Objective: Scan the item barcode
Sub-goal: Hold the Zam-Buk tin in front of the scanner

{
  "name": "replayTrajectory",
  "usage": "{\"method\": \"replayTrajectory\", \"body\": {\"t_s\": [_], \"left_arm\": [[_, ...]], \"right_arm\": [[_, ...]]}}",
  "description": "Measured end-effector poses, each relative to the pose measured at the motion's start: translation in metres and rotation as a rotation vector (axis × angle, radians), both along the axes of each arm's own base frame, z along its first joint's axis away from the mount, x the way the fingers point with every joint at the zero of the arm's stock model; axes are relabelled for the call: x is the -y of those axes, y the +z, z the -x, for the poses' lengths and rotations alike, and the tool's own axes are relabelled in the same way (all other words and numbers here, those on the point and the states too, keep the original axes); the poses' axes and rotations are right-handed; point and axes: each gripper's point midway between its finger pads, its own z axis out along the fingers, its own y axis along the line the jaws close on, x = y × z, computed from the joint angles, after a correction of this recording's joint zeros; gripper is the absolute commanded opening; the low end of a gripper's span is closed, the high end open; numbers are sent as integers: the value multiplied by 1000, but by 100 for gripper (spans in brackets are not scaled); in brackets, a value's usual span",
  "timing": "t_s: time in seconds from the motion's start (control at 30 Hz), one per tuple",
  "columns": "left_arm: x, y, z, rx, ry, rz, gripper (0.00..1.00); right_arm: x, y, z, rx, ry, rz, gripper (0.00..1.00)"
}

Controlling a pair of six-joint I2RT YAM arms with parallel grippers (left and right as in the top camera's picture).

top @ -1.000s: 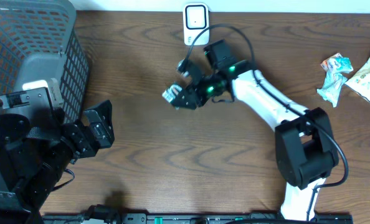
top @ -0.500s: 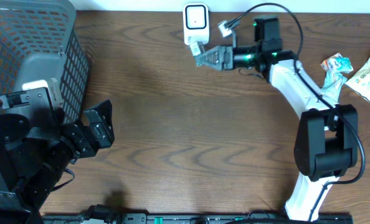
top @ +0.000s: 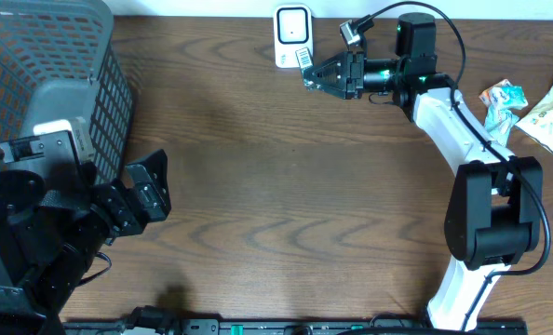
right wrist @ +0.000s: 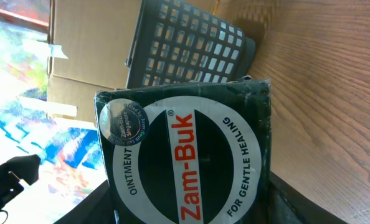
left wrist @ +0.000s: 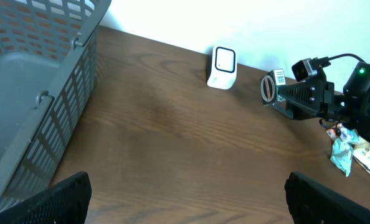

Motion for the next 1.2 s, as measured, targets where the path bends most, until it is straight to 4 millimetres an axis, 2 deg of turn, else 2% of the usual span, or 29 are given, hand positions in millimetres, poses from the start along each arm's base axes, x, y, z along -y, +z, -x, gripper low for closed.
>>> {"method": "replayTrajectory", "body": {"t_s": [0.53,0.9,1.2], "left_arm": [[0,0,0,0,0,0,98],[0,0,0,0,0,0,98],[0,0,0,0,0,0,98]], "right_arm": [[0,3,0,49,10,-5,54],[0,3,0,212,29,3,54],[0,3,0,250,34,5,54]]}}
